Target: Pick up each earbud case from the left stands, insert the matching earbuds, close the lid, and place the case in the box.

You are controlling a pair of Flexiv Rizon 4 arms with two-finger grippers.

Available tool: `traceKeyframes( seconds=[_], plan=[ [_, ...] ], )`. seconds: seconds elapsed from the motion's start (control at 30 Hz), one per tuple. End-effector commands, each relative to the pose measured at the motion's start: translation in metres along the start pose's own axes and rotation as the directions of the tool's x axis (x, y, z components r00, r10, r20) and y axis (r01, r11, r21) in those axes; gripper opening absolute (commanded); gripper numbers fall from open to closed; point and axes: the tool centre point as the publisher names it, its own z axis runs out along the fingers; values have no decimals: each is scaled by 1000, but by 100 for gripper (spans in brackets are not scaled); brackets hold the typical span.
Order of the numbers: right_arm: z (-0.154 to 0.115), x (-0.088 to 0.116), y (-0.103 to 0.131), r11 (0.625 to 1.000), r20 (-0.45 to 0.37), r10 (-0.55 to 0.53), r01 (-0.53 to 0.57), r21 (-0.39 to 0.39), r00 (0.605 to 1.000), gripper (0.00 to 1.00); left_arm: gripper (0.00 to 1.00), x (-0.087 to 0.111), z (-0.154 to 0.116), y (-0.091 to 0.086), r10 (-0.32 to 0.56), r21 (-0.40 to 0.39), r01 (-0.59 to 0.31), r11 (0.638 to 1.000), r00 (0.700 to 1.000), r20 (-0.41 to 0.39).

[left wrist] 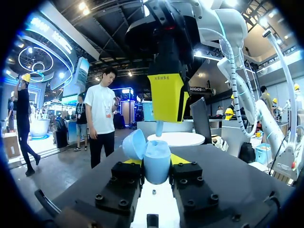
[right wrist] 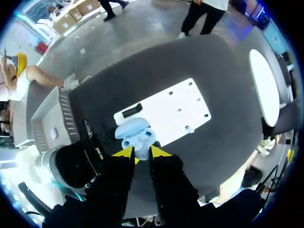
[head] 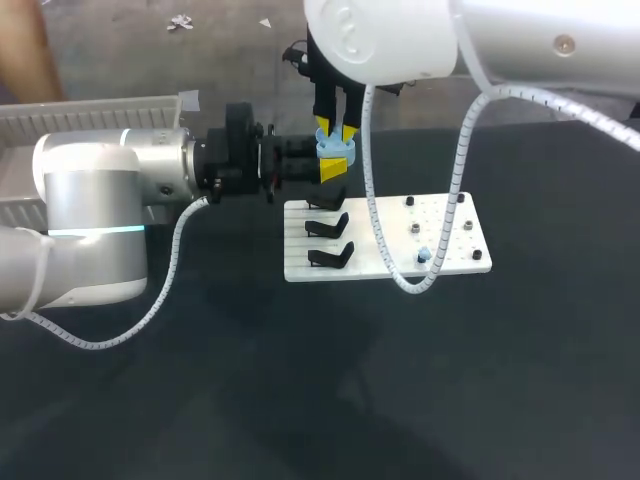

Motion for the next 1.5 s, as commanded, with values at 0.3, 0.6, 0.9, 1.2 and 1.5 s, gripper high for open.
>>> traceKeyframes(
  seconds=[0.3, 0.6, 0.9, 1.2, 1.5],
  plan=[
    [5, -5, 1, 1000, -4, 12, -12, 13, 1000, 0, 0, 1, 0, 1, 2, 0, -2, 1000, 1000, 2],
    [8, -6, 0, 1000, -7, 17, -16, 18, 1000, 0, 0, 1, 0, 1, 2, 0, -2, 1000, 1000, 2],
    [10, -7, -1, 1000, -10, 16, -16, 24, 1000, 0, 0, 1, 0, 1, 2, 0, -2, 1000, 1000, 2],
    [13, -7, -2, 1000, -14, 12, -12, 28, 1000, 0, 0, 1, 0, 1, 2, 0, -2, 1000, 1000, 2],
    [16, -8, -2, 999, -20, 4, -3, 35, 1000, 0, 0, 1, 0, 1, 2, 0, -2, 1000, 1000, 2]
  ],
)
